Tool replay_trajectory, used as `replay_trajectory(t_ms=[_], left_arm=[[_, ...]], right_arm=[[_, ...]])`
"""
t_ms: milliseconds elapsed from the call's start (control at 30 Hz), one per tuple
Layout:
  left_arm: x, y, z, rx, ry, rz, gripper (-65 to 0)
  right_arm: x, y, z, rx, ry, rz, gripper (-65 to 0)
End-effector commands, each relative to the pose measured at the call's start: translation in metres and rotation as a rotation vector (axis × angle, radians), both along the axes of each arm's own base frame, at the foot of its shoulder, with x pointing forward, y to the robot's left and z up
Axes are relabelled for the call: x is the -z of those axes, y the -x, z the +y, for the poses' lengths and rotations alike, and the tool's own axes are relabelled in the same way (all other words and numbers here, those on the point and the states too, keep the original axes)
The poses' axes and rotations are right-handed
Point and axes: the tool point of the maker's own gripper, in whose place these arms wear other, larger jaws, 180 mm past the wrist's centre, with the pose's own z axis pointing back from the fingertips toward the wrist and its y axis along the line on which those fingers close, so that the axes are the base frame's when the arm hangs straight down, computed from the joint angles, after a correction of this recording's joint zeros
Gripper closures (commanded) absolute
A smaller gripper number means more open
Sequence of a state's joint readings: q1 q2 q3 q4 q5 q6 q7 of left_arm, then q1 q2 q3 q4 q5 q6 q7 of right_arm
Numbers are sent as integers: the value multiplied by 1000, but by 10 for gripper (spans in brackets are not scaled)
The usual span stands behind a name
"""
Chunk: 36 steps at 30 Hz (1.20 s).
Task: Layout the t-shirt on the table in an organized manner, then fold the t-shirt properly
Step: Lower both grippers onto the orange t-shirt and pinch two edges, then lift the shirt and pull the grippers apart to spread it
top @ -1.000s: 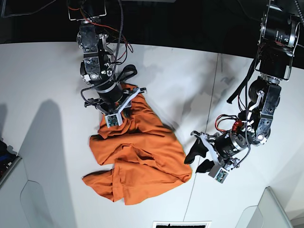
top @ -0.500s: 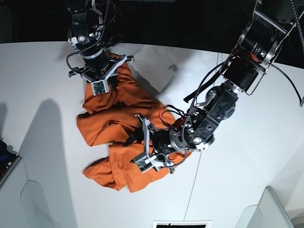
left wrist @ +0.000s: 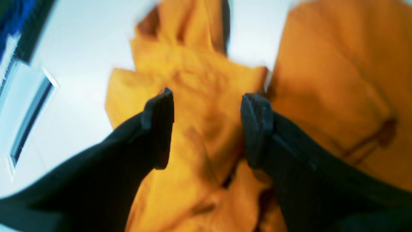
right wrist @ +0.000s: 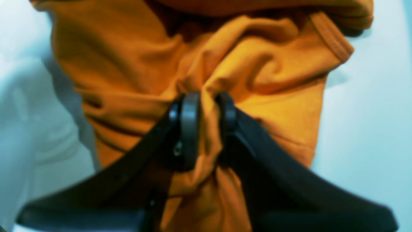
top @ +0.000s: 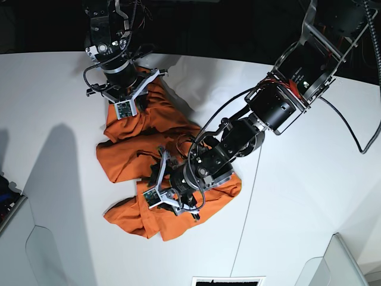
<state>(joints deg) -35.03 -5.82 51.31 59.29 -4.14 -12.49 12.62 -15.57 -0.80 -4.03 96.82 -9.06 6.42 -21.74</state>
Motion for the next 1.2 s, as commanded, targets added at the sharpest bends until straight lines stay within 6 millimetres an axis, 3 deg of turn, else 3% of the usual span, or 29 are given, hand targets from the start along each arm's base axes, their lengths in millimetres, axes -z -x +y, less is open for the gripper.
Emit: replay_trajectory(t_ms=[0, 267, 400, 600, 733, 833, 933, 1033, 1167], left_arm=[[-21, -10, -7, 9, 34, -46, -361], [-10, 6, -16, 85, 41, 0, -361], [-7, 5, -18, 76, 66, -8, -361], [17, 7, -28, 88, 18, 13, -361], [17, 6, -34, 95, 41, 11, -331], [3, -12, -26, 32, 39, -49, -167], [-29, -50, 2, -135, 33, -190, -41], [-62, -79, 28, -224, 14, -287, -12], [-83, -103, 68, -281, -53, -328, 0]], right_arm=[[6, 6, -4, 4, 24, 40, -95], [6, 6, -3, 5, 21, 39, -95], [6, 6, -3, 5, 20, 39, -95], [6, 6, -3, 5, 21, 39, -95], [6, 6, -3, 5, 21, 39, -95], [6, 6, -4, 4, 27, 38, -78], [6, 6, -9, -6, 74, 36, 0], [7, 6, -14, -4, 102, 36, 0], [8, 5, -26, 27, 112, 40, 0]])
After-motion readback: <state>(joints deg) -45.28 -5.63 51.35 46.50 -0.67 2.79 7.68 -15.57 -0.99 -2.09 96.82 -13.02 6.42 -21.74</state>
